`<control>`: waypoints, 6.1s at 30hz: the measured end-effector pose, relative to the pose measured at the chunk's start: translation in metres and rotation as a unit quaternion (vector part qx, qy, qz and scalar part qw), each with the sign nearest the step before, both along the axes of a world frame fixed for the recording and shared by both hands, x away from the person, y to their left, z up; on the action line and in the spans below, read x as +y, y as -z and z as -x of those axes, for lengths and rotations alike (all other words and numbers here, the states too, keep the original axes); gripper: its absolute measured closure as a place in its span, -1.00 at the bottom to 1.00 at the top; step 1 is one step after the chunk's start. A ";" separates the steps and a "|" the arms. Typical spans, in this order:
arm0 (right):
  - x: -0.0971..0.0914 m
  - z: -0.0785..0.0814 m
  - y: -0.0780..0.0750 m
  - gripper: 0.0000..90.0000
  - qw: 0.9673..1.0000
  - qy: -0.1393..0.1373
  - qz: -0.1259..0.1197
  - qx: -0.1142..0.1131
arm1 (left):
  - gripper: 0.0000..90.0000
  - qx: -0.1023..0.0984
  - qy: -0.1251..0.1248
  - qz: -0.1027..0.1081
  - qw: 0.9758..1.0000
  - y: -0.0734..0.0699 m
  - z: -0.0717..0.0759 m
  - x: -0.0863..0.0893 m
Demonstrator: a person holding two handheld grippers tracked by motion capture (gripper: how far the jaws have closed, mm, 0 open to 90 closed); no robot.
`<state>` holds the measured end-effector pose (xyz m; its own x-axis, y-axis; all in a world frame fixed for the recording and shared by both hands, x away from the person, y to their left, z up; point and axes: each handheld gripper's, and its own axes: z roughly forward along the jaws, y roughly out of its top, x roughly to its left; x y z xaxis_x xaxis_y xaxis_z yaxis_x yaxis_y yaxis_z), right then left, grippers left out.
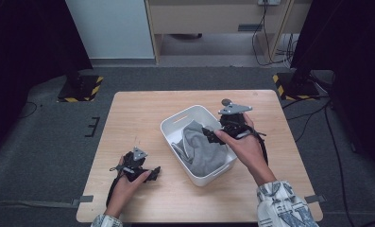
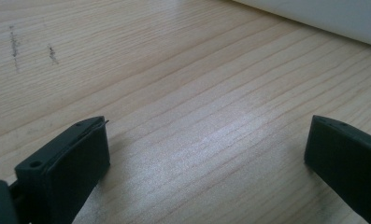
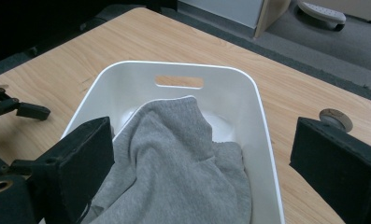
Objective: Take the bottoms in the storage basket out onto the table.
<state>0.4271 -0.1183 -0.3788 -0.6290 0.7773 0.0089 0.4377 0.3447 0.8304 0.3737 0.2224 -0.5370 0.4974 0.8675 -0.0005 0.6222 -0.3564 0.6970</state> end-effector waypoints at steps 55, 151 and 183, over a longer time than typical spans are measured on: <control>0.069 -0.039 0.104 -0.97 0.990 -0.025 0.092 0.109 | -1.00 0.000 0.009 0.001 1.000 0.000 0.000 -0.003; 0.039 -0.040 0.038 0.31 1.000 -0.019 0.018 0.014 | -1.00 -0.001 0.013 0.003 1.000 0.000 0.000 -0.006; 0.020 -0.046 -0.005 0.31 0.999 -0.007 -0.034 0.020 | -1.00 -0.001 0.019 0.001 1.000 0.000 0.000 -0.008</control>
